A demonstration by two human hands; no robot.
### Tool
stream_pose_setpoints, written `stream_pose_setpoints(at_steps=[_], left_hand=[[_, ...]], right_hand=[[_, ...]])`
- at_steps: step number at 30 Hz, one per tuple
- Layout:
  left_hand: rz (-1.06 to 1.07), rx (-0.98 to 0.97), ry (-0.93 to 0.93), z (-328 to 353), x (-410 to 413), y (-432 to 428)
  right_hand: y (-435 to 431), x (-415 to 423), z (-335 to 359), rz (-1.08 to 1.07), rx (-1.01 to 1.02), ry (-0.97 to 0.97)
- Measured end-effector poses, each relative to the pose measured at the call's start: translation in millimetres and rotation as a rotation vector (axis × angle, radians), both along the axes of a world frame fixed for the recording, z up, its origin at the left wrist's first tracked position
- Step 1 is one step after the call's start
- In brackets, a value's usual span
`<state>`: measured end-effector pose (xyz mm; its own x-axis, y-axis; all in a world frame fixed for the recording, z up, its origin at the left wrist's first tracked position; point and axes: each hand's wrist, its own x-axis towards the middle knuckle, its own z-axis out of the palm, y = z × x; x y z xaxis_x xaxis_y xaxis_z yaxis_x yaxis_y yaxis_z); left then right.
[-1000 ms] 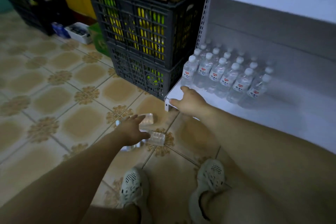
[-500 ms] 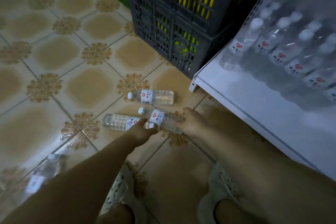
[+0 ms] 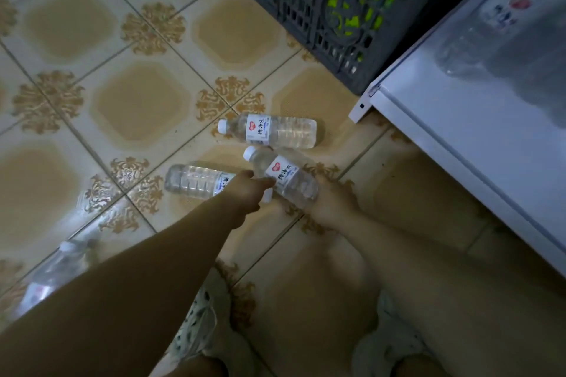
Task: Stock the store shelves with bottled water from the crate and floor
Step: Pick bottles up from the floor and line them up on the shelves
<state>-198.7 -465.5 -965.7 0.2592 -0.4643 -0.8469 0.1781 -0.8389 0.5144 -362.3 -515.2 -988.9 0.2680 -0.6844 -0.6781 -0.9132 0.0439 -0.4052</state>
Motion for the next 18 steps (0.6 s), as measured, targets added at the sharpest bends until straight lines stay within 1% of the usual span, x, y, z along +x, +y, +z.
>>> stream_pose_setpoints(at_steps=[2,4,9,12,13,16,18], left_hand=[[0.027,0.009,0.079,20,-4,5],[0.04,-0.033,0.154,47,-11,10],[0.088,-0.32,0.174,145,-33,29],[0.004,-0.478,0.175,217,-45,45],[-0.034,-0.529,0.168,242,-48,50],[-0.171,-0.681,0.148,317,-58,69],[-0.256,-0.778,0.129,364,-67,83]], right_hand=[[15,-6,31,-0.095,0.007,-0.112],[33,-12,66,-0.165,-0.035,-0.172],[83,-30,163,-0.277,-0.206,-0.309],[109,-45,227,-0.339,-0.263,-0.338],[118,-51,246,-0.351,-0.287,-0.376],[141,-64,303,-0.426,-0.234,-0.649],[154,-72,341,-0.463,-0.22,-0.775]])
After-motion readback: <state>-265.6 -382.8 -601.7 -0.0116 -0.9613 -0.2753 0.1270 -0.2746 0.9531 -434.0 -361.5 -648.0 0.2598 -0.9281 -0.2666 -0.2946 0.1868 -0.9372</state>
